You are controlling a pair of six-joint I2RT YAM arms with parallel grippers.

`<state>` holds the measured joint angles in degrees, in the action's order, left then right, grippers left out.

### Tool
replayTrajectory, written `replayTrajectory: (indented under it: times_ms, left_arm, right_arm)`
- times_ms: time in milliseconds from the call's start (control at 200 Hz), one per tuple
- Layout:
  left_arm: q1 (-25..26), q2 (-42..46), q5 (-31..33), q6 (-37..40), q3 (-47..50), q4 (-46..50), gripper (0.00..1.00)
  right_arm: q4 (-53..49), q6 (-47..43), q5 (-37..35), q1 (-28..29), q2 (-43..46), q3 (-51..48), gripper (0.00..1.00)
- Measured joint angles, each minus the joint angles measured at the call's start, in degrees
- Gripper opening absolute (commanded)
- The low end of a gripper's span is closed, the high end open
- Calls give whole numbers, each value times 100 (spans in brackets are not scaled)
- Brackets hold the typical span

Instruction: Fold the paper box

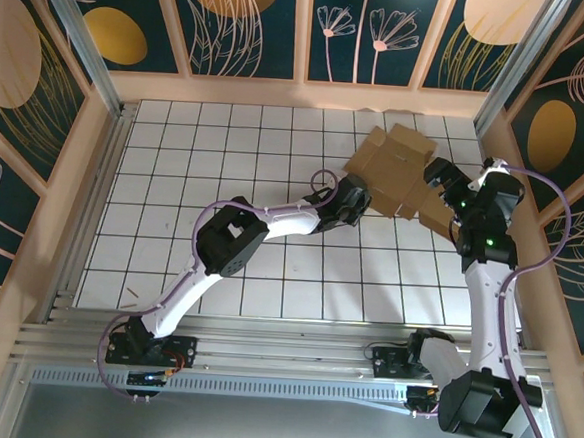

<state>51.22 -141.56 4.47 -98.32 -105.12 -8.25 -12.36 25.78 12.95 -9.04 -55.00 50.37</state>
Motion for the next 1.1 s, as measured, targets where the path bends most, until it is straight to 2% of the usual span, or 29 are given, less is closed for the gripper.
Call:
replayTrajectory:
  times_ms: [115,280,355,470,666,781,931,1096]
  left_arm:
    - [-46,140,-162,286,210,-46,0]
    - [-400,986,-994,1067,1220,70,0]
    - [-767,1259,-1368,1963,1126,691,0]
    - [-1491,1355,-1812,3582,302,2074,0]
    - [-2815,1449,-2050,6277,-264,4013,0]
    - [-3379,1421,-1976,7674,-437,4892,0]
    - [-3488,1412,-1996,9025,-551,5410,0]
    - [-3364,1257,-2293,9812,-1113,5659,0]
  right_arm:
    - [-55,2,4,0,-7,13,99]
    - [-219,-68,168,-9,-264,304,96]
    - [-293,-155,330,22,-501,527,95]
    - [-369,-245,470,302,-931,866,95]
    - [-448,-455,588,1217,-2011,1521,93]
    - [-321,-588,752,1495,-2627,1733,94]
    - [-149,-1014,787,1526,-3663,2203,94]
    - [24,-1578,787,1530,-5018,2968,93]
